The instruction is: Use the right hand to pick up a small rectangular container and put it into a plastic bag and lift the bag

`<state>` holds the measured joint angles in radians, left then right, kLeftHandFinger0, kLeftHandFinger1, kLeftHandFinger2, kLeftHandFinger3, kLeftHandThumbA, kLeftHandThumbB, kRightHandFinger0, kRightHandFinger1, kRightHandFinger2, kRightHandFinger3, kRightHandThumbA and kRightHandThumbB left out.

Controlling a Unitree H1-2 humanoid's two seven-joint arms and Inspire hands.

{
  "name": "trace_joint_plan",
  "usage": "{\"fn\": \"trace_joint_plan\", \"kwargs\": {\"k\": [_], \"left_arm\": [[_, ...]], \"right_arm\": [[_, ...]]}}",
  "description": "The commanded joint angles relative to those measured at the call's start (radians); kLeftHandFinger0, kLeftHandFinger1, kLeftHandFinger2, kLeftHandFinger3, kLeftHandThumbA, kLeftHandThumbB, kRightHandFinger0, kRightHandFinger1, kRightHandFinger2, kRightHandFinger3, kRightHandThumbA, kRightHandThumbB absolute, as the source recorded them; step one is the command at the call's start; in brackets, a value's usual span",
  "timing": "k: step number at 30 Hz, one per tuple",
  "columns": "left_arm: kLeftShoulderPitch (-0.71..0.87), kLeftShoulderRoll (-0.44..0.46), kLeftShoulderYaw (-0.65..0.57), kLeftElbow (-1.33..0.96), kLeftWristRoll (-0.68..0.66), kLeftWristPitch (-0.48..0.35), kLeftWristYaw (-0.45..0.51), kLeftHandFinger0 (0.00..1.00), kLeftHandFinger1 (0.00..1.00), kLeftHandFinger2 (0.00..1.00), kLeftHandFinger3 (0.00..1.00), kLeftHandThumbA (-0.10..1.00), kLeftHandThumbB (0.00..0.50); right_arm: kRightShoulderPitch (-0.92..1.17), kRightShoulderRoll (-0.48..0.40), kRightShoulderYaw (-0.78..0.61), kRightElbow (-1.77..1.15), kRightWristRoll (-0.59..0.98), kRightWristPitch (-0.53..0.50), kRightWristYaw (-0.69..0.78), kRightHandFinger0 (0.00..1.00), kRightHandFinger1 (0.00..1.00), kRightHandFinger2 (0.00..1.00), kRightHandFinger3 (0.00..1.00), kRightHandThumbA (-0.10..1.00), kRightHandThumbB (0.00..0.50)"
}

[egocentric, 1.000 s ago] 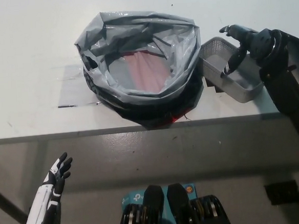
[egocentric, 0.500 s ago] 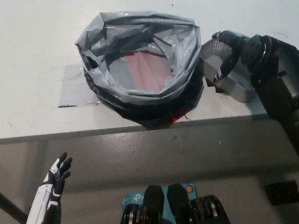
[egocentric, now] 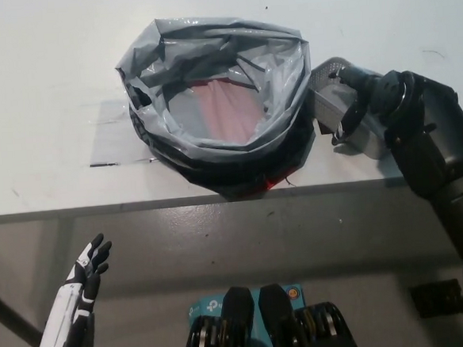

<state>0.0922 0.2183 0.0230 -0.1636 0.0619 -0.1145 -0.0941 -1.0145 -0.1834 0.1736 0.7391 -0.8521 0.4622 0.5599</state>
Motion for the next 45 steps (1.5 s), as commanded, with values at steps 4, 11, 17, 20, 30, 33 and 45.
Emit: {"fn": "trace_joint_plan", "kwargs": {"k": [4,11,17,20,30,33,45], "left_arm": [[-0.002,0.002,0.016,-0.024,0.004,-0.034,0.014,1.00,1.00,1.00,1.00,1.00,0.222],[-0.007,0.004,0.016,-0.013,0.009,-0.049,0.013,1.00,1.00,1.00,1.00,1.00,0.214],[-0.014,0.007,0.018,-0.015,0.009,-0.045,0.011,1.00,1.00,1.00,1.00,1.00,0.212],[-0.024,0.007,0.020,-0.016,0.001,-0.035,0.009,1.00,1.00,1.00,1.00,1.00,0.232],[-0.033,0.006,0.021,-0.010,-0.002,-0.047,0.008,1.00,1.00,1.00,1.00,1.00,0.211],[-0.041,0.007,0.021,-0.009,-0.005,-0.046,0.004,1.00,1.00,1.00,1.00,1.00,0.207],[-0.061,0.014,0.023,-0.011,-0.026,-0.024,-0.010,1.00,1.00,1.00,1.00,1.00,0.209]], "right_arm": [[-0.043,-0.022,0.002,-0.008,-0.070,0.008,-0.013,1.00,1.00,1.00,1.00,1.00,0.500],[-0.025,-0.016,0.018,0.005,-0.085,0.008,-0.024,1.00,1.00,1.00,1.00,1.00,0.464],[-0.010,0.005,-0.010,0.185,0.030,-0.068,-0.375,0.12,0.20,0.33,1.00,0.00,0.267],[-0.016,0.006,-0.032,0.222,0.068,-0.107,-0.410,0.02,0.21,0.33,0.97,-0.10,0.246],[-0.040,0.000,-0.052,0.259,0.156,-0.147,-0.432,0.00,0.21,0.30,0.71,-0.10,0.204],[-0.040,-0.002,-0.083,0.241,0.210,-0.147,-0.426,0.32,0.57,0.57,0.55,-0.10,0.193],[-0.117,-0.007,-0.594,0.270,0.795,-0.016,-0.215,0.00,0.12,0.50,0.24,-0.10,0.206]]}}
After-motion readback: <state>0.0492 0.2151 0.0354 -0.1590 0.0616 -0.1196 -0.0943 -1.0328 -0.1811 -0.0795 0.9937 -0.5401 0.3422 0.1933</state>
